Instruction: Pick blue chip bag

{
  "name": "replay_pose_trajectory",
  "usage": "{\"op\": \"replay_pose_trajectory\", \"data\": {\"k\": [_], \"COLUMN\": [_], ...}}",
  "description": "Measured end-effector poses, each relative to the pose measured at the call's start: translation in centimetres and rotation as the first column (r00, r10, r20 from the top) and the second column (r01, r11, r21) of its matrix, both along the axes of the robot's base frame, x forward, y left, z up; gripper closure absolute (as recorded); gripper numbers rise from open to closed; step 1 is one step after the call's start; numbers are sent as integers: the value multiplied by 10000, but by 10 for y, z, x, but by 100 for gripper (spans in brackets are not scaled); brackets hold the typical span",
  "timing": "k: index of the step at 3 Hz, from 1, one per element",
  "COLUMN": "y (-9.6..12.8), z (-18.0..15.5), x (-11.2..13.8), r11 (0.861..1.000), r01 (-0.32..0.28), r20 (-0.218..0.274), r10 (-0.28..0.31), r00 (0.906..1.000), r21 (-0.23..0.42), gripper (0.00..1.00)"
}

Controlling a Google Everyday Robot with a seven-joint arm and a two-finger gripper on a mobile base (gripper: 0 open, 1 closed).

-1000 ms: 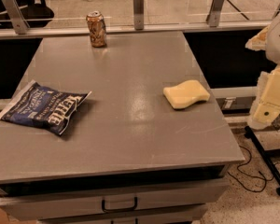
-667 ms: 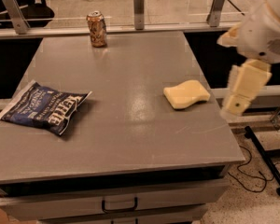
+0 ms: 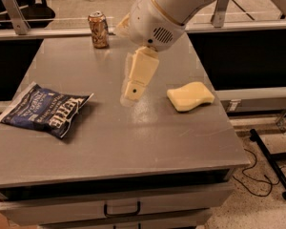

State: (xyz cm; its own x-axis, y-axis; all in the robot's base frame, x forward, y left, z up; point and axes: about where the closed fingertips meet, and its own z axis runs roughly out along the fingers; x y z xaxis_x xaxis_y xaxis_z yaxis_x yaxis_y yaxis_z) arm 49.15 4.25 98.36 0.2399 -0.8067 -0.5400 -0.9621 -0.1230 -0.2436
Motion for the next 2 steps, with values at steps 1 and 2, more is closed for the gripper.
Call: {"op": "replay_pose_trajectory", "data": {"k": [1, 2], "y": [0, 6], "z": [0, 1], "x": [0, 7], "r11": [10000, 9996], "r01": [-2, -201], "r20": [1, 45], "r10": [2, 200], "r00": [10000, 9998], "r21": [1, 188], "gripper": [0, 0]}}
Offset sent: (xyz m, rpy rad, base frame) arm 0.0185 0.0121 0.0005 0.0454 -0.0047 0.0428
